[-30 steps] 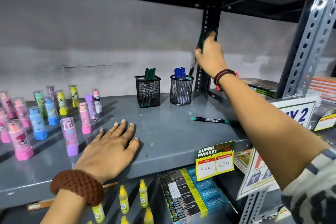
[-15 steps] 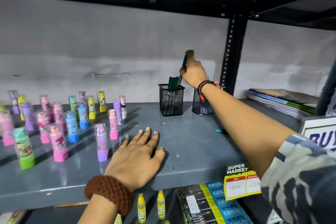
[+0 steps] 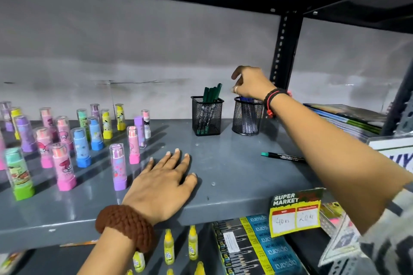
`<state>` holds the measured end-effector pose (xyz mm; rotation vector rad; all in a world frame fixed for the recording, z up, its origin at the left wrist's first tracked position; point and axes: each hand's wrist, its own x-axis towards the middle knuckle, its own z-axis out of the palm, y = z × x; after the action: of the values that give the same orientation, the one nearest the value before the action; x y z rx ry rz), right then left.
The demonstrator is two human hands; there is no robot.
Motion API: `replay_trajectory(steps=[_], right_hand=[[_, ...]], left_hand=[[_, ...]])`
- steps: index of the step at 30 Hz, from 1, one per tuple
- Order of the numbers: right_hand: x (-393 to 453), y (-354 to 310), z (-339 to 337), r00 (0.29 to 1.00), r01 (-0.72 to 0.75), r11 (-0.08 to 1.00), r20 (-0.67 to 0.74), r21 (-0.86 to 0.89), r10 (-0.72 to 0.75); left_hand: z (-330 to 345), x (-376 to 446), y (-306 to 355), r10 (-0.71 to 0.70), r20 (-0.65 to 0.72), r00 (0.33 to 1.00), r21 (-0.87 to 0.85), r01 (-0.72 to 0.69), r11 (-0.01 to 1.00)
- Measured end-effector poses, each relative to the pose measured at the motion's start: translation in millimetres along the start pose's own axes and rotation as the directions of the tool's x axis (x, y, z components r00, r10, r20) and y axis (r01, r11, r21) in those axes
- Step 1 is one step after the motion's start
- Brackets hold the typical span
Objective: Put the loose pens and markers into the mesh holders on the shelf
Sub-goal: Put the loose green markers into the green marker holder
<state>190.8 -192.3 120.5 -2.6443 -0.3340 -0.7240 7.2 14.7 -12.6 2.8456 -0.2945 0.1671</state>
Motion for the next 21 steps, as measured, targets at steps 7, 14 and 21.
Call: replay_trajectory(steps=[7, 14, 21], right_hand=[[-58, 34, -49, 0.776, -0.004, 0.947, 0.597, -0.321, 0.206], [-95, 69, -52, 0.573, 0.089, 0.833, 0.712, -0.546, 0.406], [-110, 82, -54, 0.443, 0.069, 0.774, 0.715, -0.629, 0.541]], left_hand=[[1, -2, 0, 0.008, 0.009, 1.0, 0.027, -0.009, 1.0], [-1, -5, 3, 0.011, 0.011, 1.0, 0.036, -0.011, 0.999], [-1, -6, 3, 0.006, 0.006, 1.0, 0.032, -0.006, 0.999]])
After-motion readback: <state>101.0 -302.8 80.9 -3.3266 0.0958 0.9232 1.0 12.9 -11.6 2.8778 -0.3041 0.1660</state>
